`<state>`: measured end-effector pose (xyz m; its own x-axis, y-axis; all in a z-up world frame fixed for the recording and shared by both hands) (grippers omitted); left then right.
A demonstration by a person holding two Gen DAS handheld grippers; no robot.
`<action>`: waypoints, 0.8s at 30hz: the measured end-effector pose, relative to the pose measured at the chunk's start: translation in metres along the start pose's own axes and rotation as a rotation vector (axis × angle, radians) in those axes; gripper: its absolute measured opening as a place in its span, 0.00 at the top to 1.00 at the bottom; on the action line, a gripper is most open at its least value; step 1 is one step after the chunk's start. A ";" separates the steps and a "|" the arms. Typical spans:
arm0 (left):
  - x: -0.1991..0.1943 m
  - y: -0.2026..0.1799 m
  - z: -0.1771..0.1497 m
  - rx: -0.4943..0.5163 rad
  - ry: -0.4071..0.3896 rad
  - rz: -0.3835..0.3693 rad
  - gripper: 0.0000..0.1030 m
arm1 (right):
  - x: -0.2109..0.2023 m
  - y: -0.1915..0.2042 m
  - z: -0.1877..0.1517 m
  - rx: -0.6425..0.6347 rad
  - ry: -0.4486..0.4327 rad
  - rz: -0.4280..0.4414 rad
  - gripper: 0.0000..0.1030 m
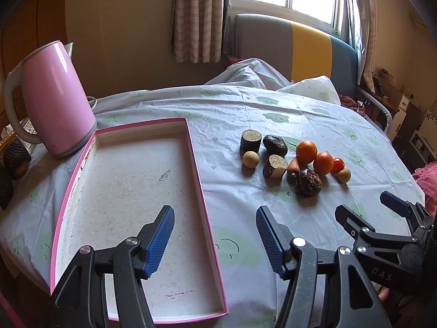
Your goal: Organize fruits
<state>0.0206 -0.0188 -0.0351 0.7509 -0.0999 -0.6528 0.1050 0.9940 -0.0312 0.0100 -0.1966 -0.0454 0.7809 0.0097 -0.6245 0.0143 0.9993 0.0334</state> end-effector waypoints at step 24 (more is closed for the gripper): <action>0.051 -0.073 0.009 0.080 0.157 -0.290 0.47 | 0.002 -0.075 0.001 0.122 0.002 -0.139 0.04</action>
<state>0.0569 -0.0965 -0.0592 0.5731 -0.3638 -0.7343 0.3552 0.9178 -0.1775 0.0112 -0.2713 -0.0486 0.7647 -0.1284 -0.6315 0.1983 0.9793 0.0409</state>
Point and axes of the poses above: each gripper's, at about its wrist camera, not at the fingertips, and x roughly the way its jaws point, y to its left, z to its top, the point moved 3 cm from there along x, roughly the way its jaws point, and after that the axes turned 6 degrees about -y, right-handed, at the moved point
